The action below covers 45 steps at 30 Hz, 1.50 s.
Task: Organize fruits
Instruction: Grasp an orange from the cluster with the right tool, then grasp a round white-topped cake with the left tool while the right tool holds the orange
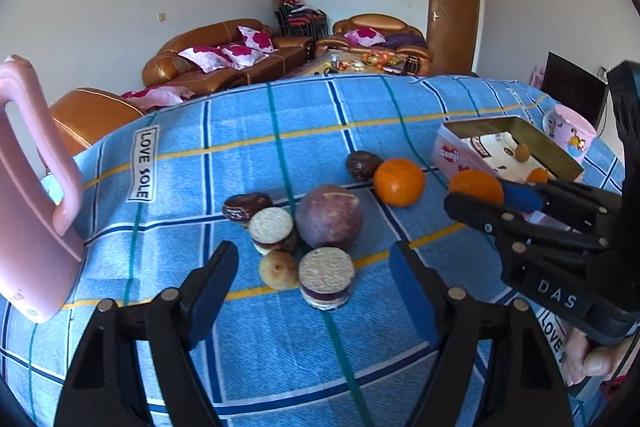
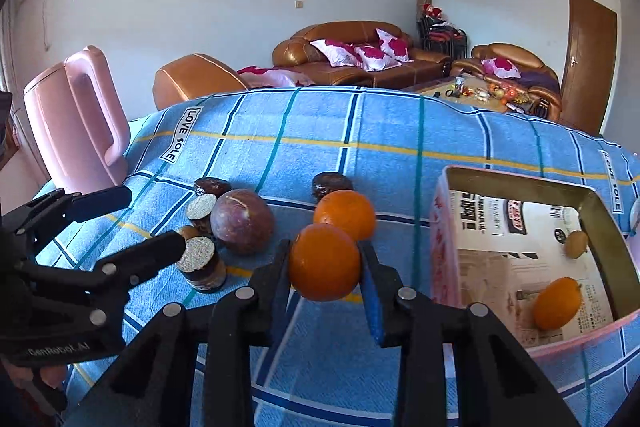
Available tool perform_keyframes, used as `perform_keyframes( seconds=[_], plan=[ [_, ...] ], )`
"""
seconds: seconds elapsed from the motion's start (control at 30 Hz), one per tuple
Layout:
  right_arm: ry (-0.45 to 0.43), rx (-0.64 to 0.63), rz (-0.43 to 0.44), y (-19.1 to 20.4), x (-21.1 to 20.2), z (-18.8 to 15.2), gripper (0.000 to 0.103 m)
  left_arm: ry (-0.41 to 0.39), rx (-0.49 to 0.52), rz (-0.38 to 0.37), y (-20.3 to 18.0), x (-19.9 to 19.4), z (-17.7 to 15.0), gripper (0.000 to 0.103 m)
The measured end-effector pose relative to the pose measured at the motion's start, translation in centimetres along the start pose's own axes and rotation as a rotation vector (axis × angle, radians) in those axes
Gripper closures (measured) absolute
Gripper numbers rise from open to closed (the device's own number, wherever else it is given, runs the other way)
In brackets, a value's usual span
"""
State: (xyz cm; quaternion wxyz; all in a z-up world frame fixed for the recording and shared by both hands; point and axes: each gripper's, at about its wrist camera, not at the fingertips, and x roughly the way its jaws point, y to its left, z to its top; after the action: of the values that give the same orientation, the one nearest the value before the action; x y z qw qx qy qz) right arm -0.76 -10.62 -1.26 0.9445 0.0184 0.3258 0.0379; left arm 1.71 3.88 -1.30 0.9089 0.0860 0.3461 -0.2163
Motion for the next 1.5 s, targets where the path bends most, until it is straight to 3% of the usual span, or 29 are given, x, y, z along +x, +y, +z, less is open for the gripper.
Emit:
perform_keyframes(
  seconds=[0.07,0.13,0.4,0.6,0.67,0.73,0.9,0.93,1.1,1.2,1.37,1.5],
  plan=[
    [0.004,0.015,0.005,-0.6,-0.2,-0.1,0.069,0.04,-0.017,-0.025,-0.3,0.9,-0.1,0.038],
    [0.01,0.03,0.017,-1.0,-0.2,0.0,0.069,0.061,-0.013,-0.01,-0.6,1.5,-0.4,0.039],
    [0.01,0.032,0.054,-0.4,0.1,0.1,0.069,0.073,-0.039,-0.026,-1.1,2.5,-0.4,0.063],
    [0.013,0.036,0.053,-0.3,0.1,0.0,0.069,0.081,-0.007,-0.009,-1.6,2.4,-0.6,0.06],
    [0.013,0.036,0.052,-0.3,0.1,0.0,0.069,0.118,0.014,-0.062,-1.9,2.6,-0.9,0.053],
    [0.014,0.037,0.051,-0.4,0.0,-0.1,0.069,0.153,-0.003,-0.108,-2.0,3.1,-1.1,0.053],
    [0.02,0.041,0.052,-0.6,0.2,0.0,0.069,0.156,-0.066,-0.074,-1.1,3.7,-0.9,0.054],
    [0.017,0.041,0.053,-0.6,0.1,0.0,0.069,0.152,-0.087,-0.065,-0.7,3.8,-0.9,0.05],
    [0.013,0.028,0.049,-0.4,0.1,0.0,0.069,0.154,-0.103,-0.048,-1.0,4.6,-0.2,0.054],
    [0.015,0.022,0.04,-0.3,0.2,-0.1,0.069,0.153,-0.084,-0.043,-1.6,4.7,-0.1,0.067],
    [0.02,0.017,0.032,-0.3,0.5,-0.2,0.069,0.148,-0.078,-0.045,-1.7,4.5,-0.1,0.067],
    [-0.003,0.017,0.028,-0.3,0.4,-0.2,0.069,0.089,-0.066,0.019,-1.6,3.1,-0.1,0.067]
  ],
)
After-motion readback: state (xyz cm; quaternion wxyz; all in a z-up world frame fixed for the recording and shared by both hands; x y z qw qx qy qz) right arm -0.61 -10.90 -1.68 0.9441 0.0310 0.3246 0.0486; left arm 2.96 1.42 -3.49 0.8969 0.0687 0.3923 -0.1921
